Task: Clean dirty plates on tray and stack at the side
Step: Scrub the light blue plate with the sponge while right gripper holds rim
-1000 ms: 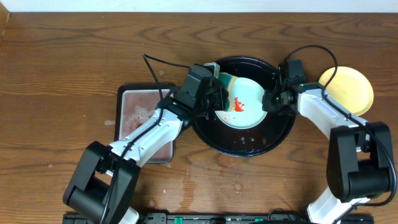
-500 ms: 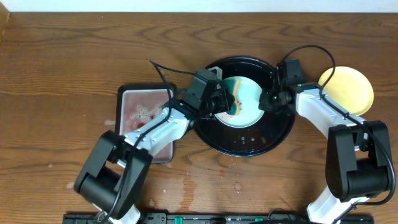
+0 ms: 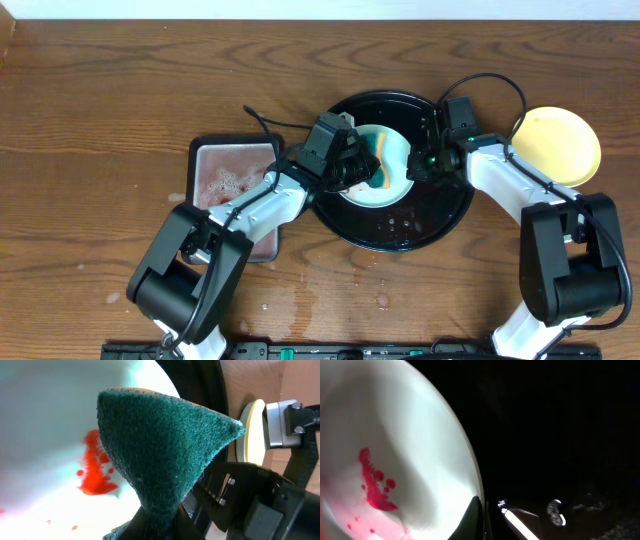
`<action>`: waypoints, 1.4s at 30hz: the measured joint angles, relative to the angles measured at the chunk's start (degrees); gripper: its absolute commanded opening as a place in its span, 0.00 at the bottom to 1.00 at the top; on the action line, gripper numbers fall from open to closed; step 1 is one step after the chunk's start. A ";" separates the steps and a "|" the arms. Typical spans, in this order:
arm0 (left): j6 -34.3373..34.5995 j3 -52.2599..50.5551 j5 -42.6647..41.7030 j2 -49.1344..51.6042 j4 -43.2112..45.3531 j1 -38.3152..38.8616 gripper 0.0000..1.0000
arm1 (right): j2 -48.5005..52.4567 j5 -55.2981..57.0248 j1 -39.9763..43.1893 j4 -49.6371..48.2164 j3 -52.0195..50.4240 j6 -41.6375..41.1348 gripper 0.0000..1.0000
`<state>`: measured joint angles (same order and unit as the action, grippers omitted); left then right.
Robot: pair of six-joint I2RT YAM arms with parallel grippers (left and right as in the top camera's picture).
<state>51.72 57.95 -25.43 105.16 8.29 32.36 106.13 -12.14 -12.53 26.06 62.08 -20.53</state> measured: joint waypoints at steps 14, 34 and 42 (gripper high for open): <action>2.51 0.59 -0.17 2.54 -0.52 -2.23 0.07 | 0.00 -2.29 -0.46 0.02 0.00 0.44 0.01; 3.65 2.82 -4.98 6.49 -5.60 -4.46 0.07 | 0.00 -2.38 -1.31 0.70 0.00 1.70 0.01; -1.29 3.82 -7.43 6.03 -14.29 -7.93 0.07 | 0.00 -2.73 -1.70 0.76 0.00 1.70 0.01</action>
<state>50.43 61.78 -32.86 111.20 -6.00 24.43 106.13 -14.87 -14.24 26.83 62.08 -18.83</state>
